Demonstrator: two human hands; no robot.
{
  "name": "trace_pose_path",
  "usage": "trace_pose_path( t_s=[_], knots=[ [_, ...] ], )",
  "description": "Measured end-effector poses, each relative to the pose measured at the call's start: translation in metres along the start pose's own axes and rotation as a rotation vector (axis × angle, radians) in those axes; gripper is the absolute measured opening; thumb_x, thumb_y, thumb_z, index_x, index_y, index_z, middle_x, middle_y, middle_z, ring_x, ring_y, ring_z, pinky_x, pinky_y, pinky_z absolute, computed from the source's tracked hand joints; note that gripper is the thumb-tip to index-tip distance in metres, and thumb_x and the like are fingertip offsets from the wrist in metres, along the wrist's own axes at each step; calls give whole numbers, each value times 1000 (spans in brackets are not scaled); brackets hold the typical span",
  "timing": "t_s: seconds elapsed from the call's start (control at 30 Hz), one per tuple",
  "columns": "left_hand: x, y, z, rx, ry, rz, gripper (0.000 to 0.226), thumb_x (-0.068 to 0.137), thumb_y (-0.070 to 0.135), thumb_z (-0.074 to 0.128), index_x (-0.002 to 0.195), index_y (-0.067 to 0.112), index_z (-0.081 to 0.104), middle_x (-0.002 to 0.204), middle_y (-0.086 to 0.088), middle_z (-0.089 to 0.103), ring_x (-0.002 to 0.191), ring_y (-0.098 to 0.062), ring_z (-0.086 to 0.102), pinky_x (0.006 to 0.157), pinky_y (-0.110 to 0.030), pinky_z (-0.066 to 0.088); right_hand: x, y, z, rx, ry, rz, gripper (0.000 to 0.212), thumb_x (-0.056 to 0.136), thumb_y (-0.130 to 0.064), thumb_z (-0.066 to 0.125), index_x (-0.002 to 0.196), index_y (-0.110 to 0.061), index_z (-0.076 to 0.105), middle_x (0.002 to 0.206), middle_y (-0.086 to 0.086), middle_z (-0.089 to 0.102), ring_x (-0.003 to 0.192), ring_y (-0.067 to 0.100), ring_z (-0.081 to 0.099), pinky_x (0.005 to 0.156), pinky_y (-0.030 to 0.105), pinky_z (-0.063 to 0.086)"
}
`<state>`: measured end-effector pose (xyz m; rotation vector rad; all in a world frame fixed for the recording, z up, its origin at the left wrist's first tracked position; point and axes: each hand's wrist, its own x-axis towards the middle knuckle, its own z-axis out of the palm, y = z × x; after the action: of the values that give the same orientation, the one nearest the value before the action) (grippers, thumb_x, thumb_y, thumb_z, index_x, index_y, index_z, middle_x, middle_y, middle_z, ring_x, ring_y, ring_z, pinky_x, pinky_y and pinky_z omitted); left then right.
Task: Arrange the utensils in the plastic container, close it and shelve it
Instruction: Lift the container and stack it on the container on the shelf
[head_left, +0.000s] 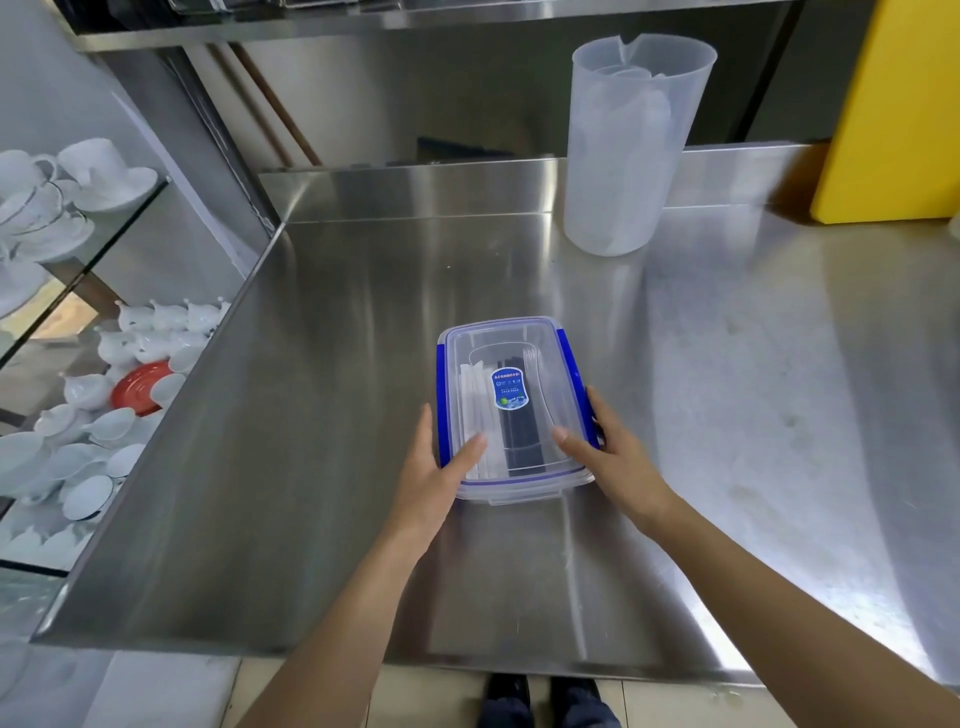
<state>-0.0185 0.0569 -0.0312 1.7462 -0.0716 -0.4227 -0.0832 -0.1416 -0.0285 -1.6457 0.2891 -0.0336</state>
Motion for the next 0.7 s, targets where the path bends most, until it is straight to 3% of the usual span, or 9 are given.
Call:
trace_pose_path(
  t_s=[0.07, 0.13, 0.23, 0.37, 0.57, 0.7],
  knots=[
    [-3, -7, -6, -104, -180, 18, 100, 60, 52, 80, 141, 36, 23, 136, 16, 49, 114, -2, 53, 90, -24, 48, -5, 4, -5, 14, -146, -18, 79, 78, -27, 76, 134, -47, 24, 117, -37, 53, 111, -7, 56, 75, 7, 51],
    [-5, -12, -6, -133, -297, 43, 98, 57, 46, 84, 135, 45, 26, 130, 23, 52, 115, 0, 52, 82, -19, 51, -8, 11, -8, 5, -236, -33, 96, 73, -14, 79, 141, -44, 17, 129, -31, 48, 119, -2, 51, 84, 11, 50],
    [-8, -13, -3, -185, -281, 68, 96, 58, 33, 86, 134, 45, 27, 131, 18, 51, 117, -1, 52, 79, -16, 50, -7, 15, -7, -11, -249, -40, 111, 68, -13, 84, 146, -35, 8, 139, -19, 41, 123, 1, 48, 88, 14, 50],
    [-6, -11, -2, -212, -260, 99, 101, 59, 33, 87, 140, 34, 27, 135, 9, 52, 121, -10, 50, 83, -19, 50, -3, 13, -4, -41, -202, -47, 110, 65, -21, 83, 146, -34, 9, 136, -24, 39, 120, -6, 48, 85, 9, 49],
    [11, 15, -10, -206, -254, 215, 90, 65, 28, 84, 139, 31, 33, 136, 3, 52, 123, -17, 49, 86, -21, 49, 12, -13, -4, -18, -189, -110, 105, 67, -15, 83, 144, -37, 15, 138, -17, 45, 121, 0, 51, 90, 16, 51],
    [35, 65, -20, -176, -249, 291, 87, 65, 32, 84, 137, 37, 35, 133, 7, 55, 121, -13, 51, 86, -23, 51, 38, -59, -10, -53, -138, -213, 97, 68, -17, 82, 142, -33, 23, 125, -32, 51, 116, -3, 53, 89, 19, 54]
  ],
)
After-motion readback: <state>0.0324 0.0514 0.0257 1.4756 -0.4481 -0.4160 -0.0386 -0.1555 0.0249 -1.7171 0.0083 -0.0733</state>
